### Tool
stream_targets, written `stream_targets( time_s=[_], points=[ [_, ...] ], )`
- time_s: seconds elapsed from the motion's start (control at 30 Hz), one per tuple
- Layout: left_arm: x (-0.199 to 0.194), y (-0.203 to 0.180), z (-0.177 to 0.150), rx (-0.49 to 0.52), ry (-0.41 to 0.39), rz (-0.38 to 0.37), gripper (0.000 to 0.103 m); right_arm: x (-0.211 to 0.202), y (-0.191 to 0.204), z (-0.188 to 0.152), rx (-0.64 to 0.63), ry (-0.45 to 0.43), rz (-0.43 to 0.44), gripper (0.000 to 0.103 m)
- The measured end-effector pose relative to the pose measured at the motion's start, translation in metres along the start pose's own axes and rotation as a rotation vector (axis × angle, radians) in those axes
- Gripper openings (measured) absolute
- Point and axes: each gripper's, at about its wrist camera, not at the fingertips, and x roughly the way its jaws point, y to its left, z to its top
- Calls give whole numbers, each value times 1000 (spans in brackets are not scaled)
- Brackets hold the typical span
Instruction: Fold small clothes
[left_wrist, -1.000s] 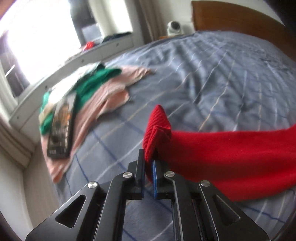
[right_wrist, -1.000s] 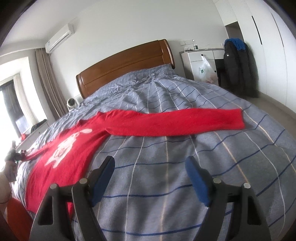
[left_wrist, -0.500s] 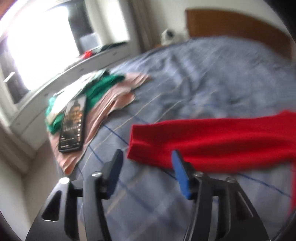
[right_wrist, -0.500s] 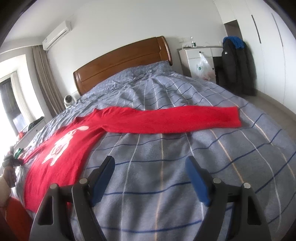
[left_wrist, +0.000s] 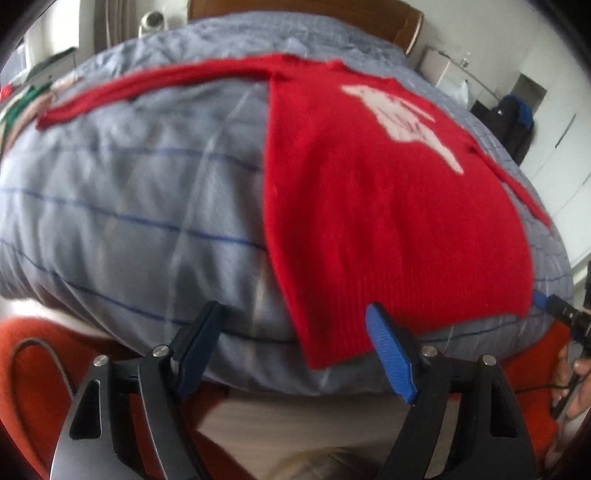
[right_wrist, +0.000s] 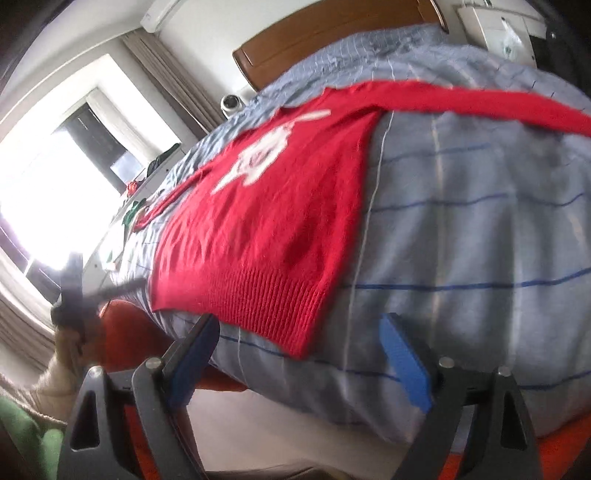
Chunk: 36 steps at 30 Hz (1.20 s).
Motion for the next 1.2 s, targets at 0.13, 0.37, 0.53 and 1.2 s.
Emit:
stream_targets(
  time_s=[0.13, 0.37, 0.53, 1.2],
  points=[
    [1, 6, 6, -47, -5, -7, 81, 7, 2, 5, -9, 14, 25, 79],
    [17, -10, -1, -48, 50, -91, 15, 21, -2, 6, 2, 56, 73, 54],
    [4, -6, 0, -22, 49, -113, 2, 26, 6, 11, -31, 83, 12, 4],
    [-28, -15, -1, 85, -9, 18, 41, 8, 7, -25, -64, 122, -76, 50]
  ],
)
